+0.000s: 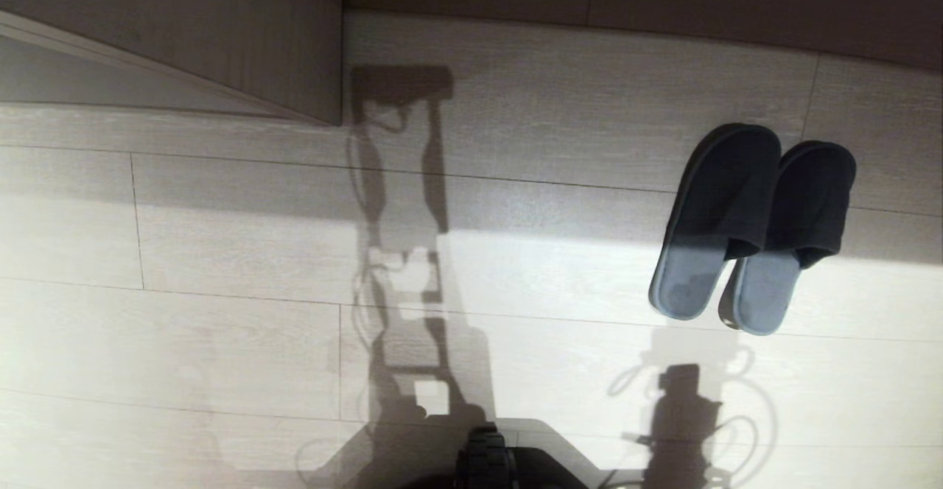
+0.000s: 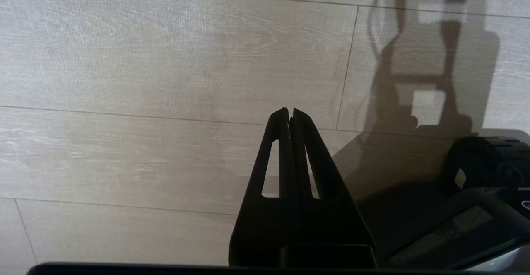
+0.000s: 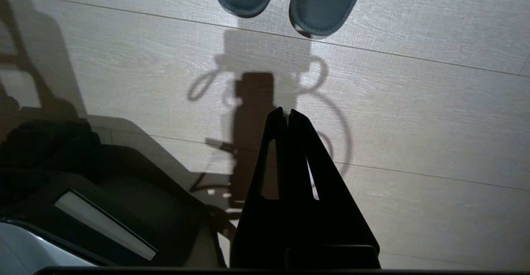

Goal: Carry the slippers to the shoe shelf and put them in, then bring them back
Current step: Pick up the slippers on the floor

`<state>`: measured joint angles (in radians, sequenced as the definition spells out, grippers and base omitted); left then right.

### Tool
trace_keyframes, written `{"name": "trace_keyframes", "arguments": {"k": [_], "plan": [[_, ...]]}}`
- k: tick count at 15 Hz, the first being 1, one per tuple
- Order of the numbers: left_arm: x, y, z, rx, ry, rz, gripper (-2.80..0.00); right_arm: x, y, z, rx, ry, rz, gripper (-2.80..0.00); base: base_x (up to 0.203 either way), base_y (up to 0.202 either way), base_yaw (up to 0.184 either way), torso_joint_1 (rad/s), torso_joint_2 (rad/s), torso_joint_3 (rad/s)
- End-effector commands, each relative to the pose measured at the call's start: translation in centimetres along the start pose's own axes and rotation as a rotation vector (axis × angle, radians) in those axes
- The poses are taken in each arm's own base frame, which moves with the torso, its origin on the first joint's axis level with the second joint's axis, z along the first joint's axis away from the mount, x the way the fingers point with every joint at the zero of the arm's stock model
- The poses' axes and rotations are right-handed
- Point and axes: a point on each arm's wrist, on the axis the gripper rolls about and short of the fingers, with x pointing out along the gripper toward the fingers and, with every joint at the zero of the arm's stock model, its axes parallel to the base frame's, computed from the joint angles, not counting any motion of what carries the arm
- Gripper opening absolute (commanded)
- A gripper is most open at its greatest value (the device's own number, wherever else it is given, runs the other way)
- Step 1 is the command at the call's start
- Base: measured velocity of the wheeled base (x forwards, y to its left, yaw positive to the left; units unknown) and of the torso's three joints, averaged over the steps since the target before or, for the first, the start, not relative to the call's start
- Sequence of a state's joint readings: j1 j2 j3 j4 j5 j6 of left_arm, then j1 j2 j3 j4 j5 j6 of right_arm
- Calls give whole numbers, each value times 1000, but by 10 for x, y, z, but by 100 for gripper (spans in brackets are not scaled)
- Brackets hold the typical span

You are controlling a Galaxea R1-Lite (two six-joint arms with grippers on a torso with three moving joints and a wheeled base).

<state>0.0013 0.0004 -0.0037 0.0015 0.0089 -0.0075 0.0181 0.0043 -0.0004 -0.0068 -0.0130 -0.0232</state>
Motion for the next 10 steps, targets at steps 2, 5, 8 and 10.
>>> {"name": "trace_keyframes", "arguments": {"k": [2, 5, 8, 10], "plan": [[0, 0, 0, 0, -6, 0, -280, -1, 0, 3, -5, -11, 3, -280, 0, 0, 0, 0, 0, 0], [0, 0, 0, 0, -7, 0, -280, -4, 0, 23, -15, -47, 2, -280, 0, 0, 0, 0, 0, 0], [0, 0, 0, 1, -7, -1, -280, 11, -1, 45, -10, 22, 12, -280, 0, 0, 0, 0, 0, 0], [0, 0, 0, 1, -9, 0, -280, 32, -1, 59, -1, 78, 28, -280, 0, 0, 0, 0, 0, 0]]}}
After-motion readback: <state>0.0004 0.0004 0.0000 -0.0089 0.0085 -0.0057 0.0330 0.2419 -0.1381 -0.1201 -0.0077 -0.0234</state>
